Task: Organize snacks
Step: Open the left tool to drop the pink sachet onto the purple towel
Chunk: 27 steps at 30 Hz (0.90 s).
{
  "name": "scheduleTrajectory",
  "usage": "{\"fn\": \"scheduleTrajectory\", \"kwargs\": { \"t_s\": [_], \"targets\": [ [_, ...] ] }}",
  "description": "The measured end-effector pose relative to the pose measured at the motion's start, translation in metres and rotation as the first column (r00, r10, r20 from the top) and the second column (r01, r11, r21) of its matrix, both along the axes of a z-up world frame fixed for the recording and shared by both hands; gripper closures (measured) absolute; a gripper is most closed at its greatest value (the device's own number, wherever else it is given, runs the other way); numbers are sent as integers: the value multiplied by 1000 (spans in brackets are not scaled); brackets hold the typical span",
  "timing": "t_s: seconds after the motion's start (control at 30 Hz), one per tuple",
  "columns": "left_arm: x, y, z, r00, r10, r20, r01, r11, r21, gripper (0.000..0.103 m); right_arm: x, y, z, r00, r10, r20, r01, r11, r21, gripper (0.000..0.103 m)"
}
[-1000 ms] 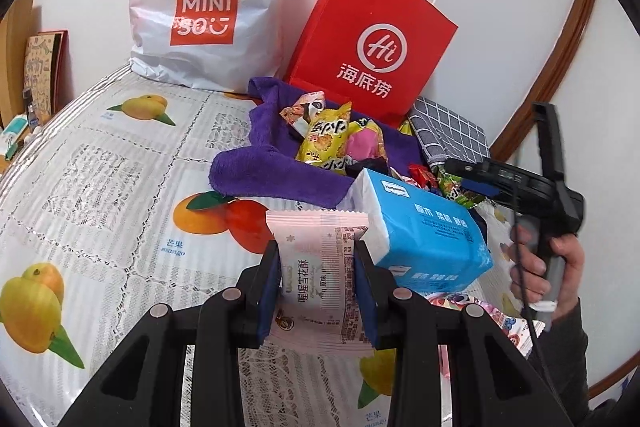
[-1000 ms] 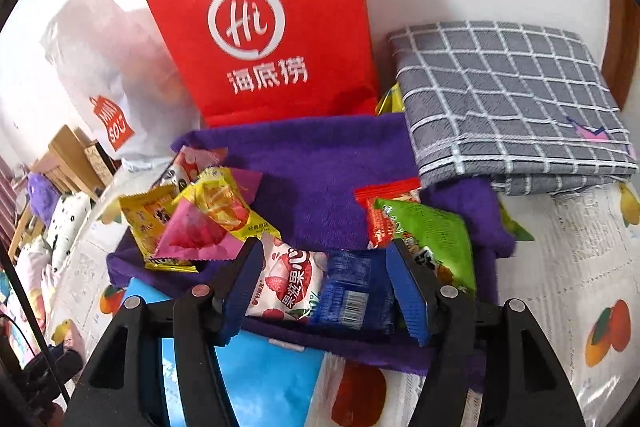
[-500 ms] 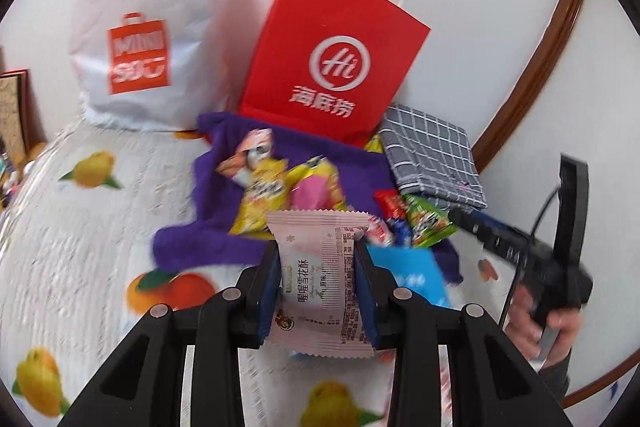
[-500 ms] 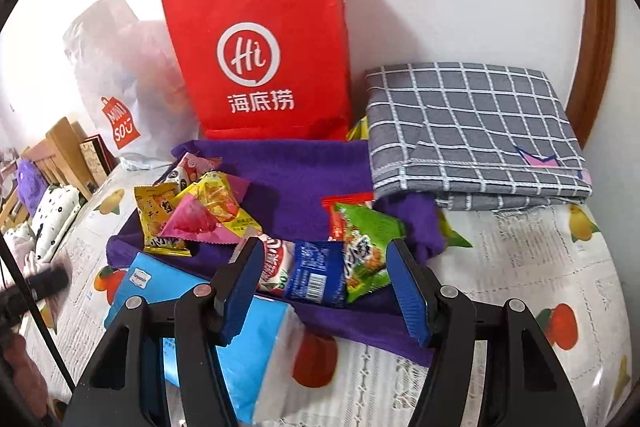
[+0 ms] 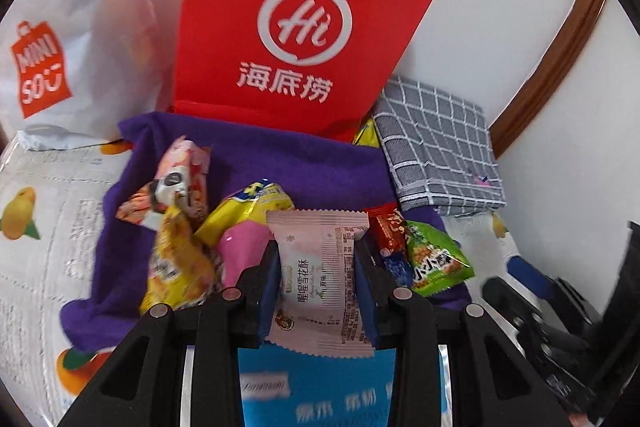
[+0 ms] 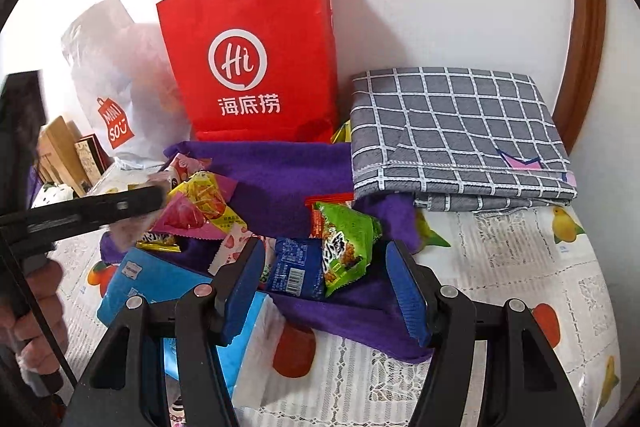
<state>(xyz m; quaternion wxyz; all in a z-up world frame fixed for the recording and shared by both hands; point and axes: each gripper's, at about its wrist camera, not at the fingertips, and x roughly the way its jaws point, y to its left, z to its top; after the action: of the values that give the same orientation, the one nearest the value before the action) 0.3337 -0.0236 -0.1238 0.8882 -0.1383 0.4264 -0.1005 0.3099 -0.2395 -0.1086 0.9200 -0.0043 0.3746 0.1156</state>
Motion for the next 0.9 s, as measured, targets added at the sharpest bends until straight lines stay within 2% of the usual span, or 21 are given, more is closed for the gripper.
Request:
{"fn": "scheduleTrajectory", "kwargs": {
  "t_s": [0.1, 0.33, 0.4, 0.47, 0.67, 0.8, 0.9],
  "targets": [
    [13, -9, -9, 999, 16, -29, -14, 998, 61, 70, 0, -2, 0, 1000, -4, 0, 4, 1000, 5, 40],
    [31, -12, -22, 996, 27, -88, -23, 998, 55, 68, 4, -10, -3, 999, -26, -22, 27, 999, 44, 40],
    [31, -11, -20, 995, -1, -100, 4, 1000, 24, 55, 4, -10, -3, 999, -25, -23, 26, 999, 44, 40],
    [26, -10, -16, 996, 7, -85, -5, 1000, 23, 50, 3, -9, -3, 1000, -21, -21, 22, 999, 41, 40],
    [-3, 3, 5, 999, 14, -29, -13, 999, 39, 48, -1, -3, -1, 1000, 9, -4, -8, 999, 35, 40],
    [-40, 22, 12, 998, 53, 19, -54, 996, 74, 45, -6, 1, 1, 1000, 31, 0, -31, 998, 50, 42],
    [-64, 41, 10, 997, 77, 21, -79, 993, 82, 45, -13, 6, 2, 997, 73, -6, -72, 994, 78, 44]
  ]
}}
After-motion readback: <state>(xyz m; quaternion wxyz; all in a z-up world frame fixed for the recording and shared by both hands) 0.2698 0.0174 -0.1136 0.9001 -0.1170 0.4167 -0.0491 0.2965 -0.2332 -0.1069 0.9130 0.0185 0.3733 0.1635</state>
